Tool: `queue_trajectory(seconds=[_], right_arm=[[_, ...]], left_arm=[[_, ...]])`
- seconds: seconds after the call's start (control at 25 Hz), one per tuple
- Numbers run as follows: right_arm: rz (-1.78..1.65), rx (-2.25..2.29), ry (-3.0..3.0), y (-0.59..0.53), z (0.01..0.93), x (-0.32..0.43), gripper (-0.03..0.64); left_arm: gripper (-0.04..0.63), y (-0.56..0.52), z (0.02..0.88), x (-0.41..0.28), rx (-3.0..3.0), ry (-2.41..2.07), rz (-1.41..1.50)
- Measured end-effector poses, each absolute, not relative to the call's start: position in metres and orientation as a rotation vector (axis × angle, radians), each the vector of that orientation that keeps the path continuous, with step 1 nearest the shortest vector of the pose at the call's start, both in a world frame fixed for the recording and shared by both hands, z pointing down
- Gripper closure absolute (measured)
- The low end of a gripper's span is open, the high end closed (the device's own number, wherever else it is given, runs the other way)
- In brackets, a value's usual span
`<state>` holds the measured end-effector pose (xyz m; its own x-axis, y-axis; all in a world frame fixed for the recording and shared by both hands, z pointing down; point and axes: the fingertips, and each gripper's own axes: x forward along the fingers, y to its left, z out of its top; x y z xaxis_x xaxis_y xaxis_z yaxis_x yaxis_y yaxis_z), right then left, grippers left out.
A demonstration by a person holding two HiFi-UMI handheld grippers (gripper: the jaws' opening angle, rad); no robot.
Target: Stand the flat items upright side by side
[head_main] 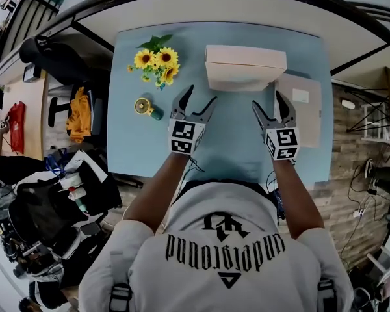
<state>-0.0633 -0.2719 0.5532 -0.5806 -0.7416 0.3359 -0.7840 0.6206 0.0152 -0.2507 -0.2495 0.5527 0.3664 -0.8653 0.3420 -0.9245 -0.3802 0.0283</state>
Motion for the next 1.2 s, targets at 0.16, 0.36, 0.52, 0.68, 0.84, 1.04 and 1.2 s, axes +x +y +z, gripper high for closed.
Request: queue_trajectory(seconds=[0.16,0.36,0.52,0.68,0.84,1.04,1.2], right_arm=[[0.153,1.253,-2.595,-0.245,0.52,-0.085,0.27],[0.106,1.275,-2.653,-0.207,0.484,-0.106,0.273],[0.067,1.298,-2.678,-0.18,0.46,-0.118,0.273],[0.053,1.349,-2.677,-0.165,0.45,-0.116,0.275],[0.054,1.398,-2.66,-0.158,0.443,-0.104,0.275],[0.025,1.426,-2.645,-0.152,0.429,-0.08,0.275],[0.015,1.446,-2.649,-0.151,0.42,-0.051,0.275]], left_arm=[[0.262,-0.225,0.52,-0.258,2.472,-1.594,0.334],[0.262,-0.192,0.485,-0.263,2.539,-1.562,0.248],[0.263,-0.168,0.467,-0.267,2.587,-1.532,0.206],[0.264,-0.155,0.463,-0.261,2.629,-1.484,0.189],[0.264,-0.155,0.456,-0.249,2.662,-1.446,0.171],[0.264,-0.156,0.439,-0.222,2.711,-1.413,0.144],[0.264,-0.155,0.433,-0.192,2.727,-1.399,0.136]])
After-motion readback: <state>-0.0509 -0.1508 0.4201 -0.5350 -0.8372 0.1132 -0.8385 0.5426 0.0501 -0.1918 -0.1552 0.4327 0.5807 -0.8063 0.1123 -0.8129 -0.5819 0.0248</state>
